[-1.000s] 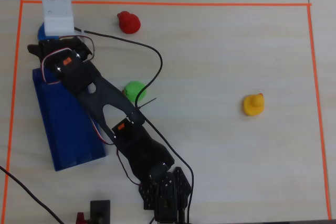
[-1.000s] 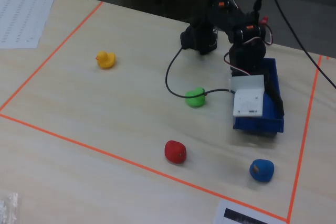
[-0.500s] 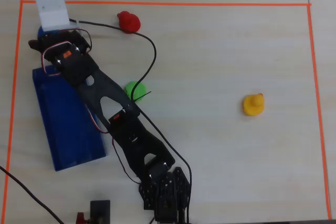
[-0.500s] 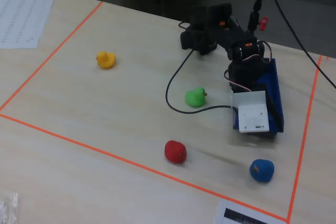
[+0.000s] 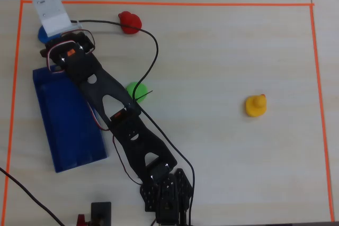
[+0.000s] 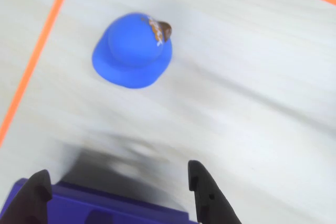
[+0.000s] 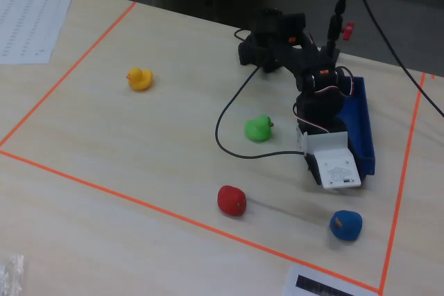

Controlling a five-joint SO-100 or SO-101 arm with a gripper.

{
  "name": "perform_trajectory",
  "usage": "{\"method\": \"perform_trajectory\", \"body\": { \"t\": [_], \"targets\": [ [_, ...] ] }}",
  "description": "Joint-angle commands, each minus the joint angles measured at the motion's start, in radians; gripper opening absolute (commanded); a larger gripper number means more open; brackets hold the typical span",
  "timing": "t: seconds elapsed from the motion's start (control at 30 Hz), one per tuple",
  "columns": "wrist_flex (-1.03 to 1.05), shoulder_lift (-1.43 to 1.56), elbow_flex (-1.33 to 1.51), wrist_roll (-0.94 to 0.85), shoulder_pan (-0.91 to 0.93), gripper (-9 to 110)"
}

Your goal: Grasp blue duck and put it into box.

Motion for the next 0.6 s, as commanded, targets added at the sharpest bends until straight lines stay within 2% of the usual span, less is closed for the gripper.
{"method": "perform_trajectory", "body": {
  "t": [0.0, 0.23, 0.57],
  "targets": [
    [-0.091, 0.009, -0.058, -0.028, -0.015, 35],
    [-0.310, -0.034, -0.058, -0.018, -0.026, 35],
    [-0.434, -0.064, -0.069, -0.063, -0.014, 34]
  ]
}}
